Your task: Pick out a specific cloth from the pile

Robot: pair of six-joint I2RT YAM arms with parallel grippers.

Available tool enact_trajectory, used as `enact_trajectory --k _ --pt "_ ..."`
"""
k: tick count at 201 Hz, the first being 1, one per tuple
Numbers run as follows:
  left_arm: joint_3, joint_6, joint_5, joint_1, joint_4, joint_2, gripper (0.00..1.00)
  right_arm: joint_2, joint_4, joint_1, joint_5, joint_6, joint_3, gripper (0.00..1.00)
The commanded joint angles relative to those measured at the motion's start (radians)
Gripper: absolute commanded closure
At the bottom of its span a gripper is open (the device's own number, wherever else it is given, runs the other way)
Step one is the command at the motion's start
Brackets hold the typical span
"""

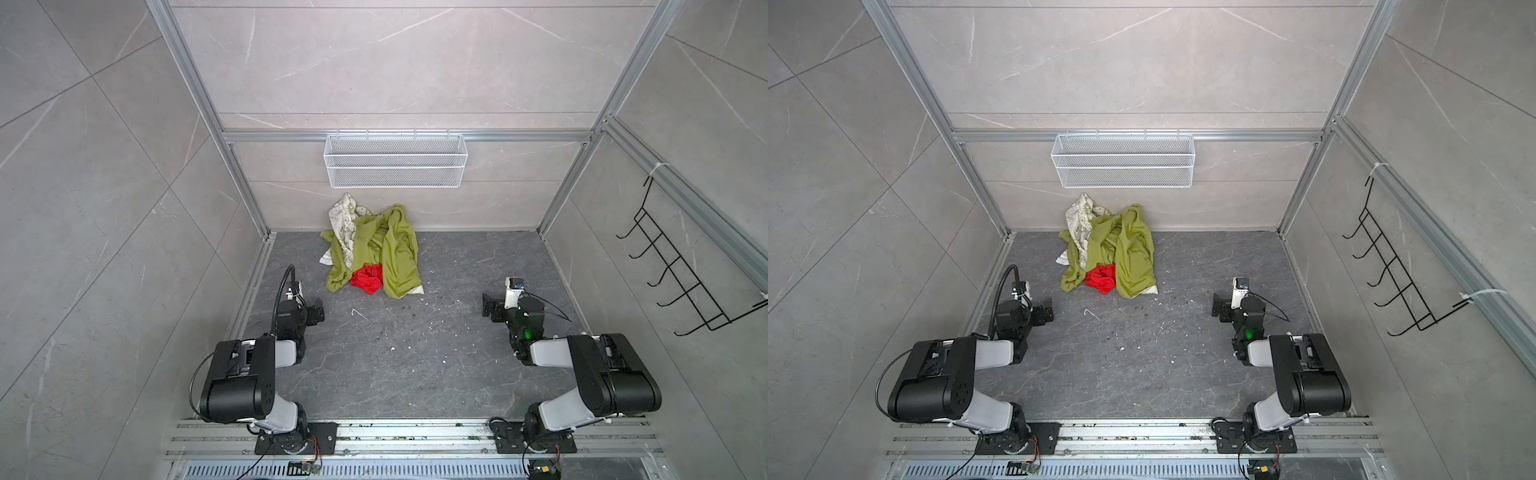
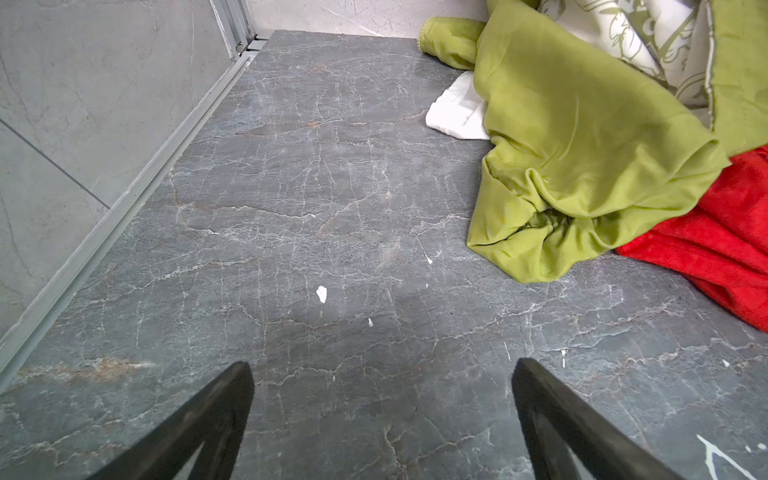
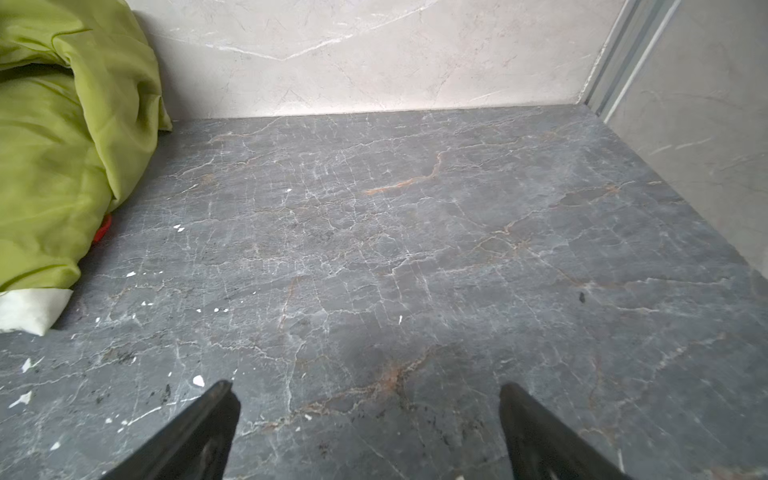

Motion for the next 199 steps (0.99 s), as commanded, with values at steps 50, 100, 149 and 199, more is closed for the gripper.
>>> enact_trajectory --k 50,100,149,199 --pt "0.01 -0.008 0.005 0.008 0.054 -0.007 0.0 -0.011 0.005 -0.01 -0.03 -0.004 0.013 0.0" --pt "0.009 -0.009 0.005 0.008 0.053 -0.007 0.0 -0.01 0.006 -0.01 -0.03 -0.005 0.012 0.0" --pt "0.009 -0.009 0.005 0.008 0.054 -0.008 0.0 -0.012 0.006 -0.01 -0.03 -0.005 0.012 0.01" --pt "0.008 -0.008 0.004 0.007 0.053 -0.009 0.0 -0.017 0.017 -0.009 -0.027 -0.008 0.004 0.01"
